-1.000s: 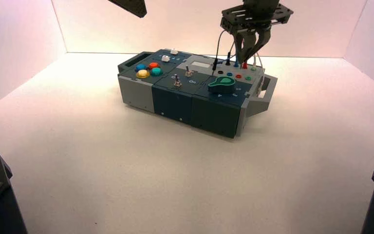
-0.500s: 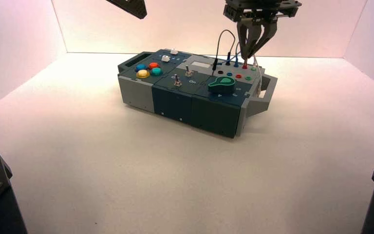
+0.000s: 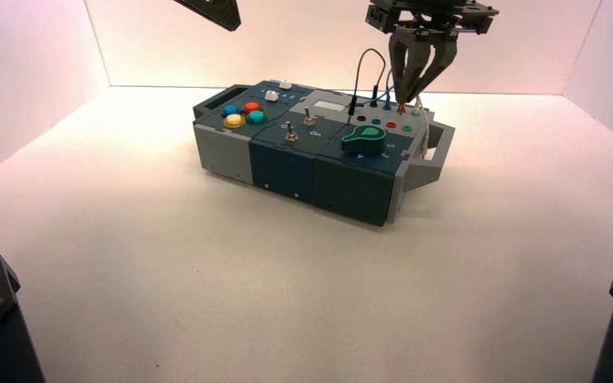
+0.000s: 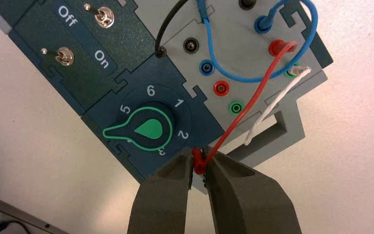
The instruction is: Pull the red wire.
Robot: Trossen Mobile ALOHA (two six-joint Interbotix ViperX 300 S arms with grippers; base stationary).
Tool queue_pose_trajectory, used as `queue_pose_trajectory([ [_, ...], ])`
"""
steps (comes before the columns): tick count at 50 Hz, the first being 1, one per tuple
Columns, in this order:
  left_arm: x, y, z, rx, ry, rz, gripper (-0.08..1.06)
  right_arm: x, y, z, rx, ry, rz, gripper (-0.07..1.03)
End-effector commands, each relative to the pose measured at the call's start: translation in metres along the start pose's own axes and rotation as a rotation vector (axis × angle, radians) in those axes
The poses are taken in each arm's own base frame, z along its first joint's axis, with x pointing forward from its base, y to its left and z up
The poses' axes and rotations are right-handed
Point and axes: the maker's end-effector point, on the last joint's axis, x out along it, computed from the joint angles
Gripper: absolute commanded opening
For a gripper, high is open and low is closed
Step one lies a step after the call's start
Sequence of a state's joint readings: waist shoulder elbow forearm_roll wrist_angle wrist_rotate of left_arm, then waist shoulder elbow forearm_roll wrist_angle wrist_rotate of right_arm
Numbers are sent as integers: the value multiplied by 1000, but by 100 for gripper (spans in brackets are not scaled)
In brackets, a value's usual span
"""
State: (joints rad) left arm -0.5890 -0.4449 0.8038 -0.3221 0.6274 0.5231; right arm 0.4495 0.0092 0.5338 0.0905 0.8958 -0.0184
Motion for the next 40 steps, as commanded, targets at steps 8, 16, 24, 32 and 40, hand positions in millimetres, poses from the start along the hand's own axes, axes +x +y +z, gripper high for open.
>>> queue_pose_trajectory([
  [8, -6, 2, 12, 5, -35, 10, -3, -20, 3, 7, 4, -61, 8, 77],
  [16, -6, 1, 12, 4, -34, 7, -3, -18, 3, 1, 4, -32, 8, 94],
  [24, -7, 2, 13, 5, -38, 10, -3, -16, 2, -6, 3, -18, 6, 94],
  [32, -7, 4, 16, 8, -49, 19, -3, -23, -4, -9, -19, -40, -22, 94],
  [40, -5, 11, 17, -8, -69, 42, -3, -29, -17, -10, -77, -76, -99, 94],
])
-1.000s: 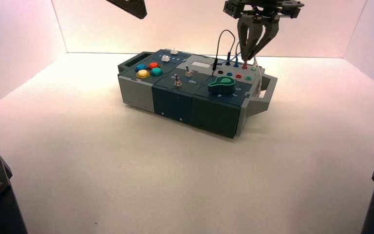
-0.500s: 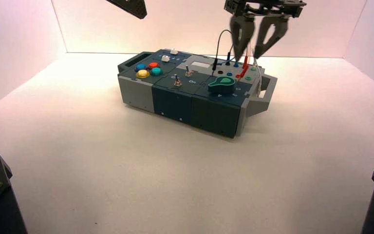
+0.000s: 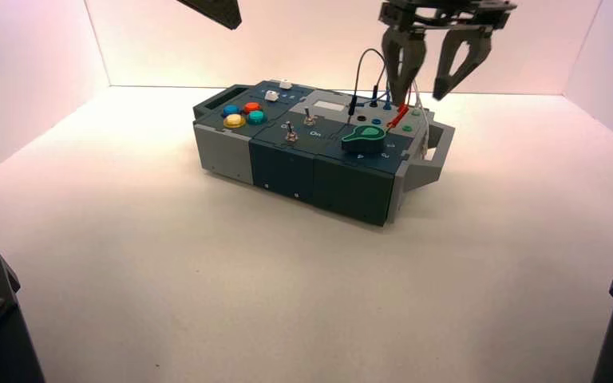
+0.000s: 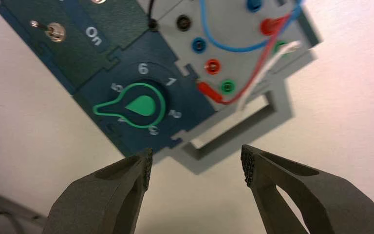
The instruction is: Pull the red wire.
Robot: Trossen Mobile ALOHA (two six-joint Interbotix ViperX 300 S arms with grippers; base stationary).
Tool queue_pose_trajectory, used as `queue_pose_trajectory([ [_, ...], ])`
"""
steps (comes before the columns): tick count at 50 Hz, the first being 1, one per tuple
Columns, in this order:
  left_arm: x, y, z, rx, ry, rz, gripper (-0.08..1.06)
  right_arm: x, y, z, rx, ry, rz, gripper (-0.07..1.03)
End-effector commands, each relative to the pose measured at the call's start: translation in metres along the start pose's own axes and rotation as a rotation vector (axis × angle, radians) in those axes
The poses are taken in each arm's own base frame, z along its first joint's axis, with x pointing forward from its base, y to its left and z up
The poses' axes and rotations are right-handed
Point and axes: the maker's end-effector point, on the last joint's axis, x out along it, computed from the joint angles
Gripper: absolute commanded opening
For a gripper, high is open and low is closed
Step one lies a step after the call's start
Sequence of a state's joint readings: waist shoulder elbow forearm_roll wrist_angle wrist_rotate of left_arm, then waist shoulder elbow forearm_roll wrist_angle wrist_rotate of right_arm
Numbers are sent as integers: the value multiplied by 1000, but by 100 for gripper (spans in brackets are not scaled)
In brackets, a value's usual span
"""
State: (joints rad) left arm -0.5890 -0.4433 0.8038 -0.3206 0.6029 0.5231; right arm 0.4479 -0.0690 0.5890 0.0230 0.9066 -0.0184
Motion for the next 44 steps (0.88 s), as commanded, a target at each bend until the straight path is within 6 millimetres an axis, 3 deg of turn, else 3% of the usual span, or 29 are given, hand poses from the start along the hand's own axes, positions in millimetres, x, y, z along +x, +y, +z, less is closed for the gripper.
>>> queue_pose_trajectory([
  [1, -4, 10, 13, -17, -52, 34, -3, -17, -11, 6, -44, -68, -59, 94],
  [11, 0, 23, 5, -69, -76, 80, -3, -20, -20, 2, -91, -113, -117, 94],
  [33, 5, 67, -16, -160, -98, 206, -3, -21, -19, 3, -105, -283, -119, 93],
  [44, 12, 70, -19, -167, -80, 206, -3, -25, -19, 3, -102, -303, -119, 93],
])
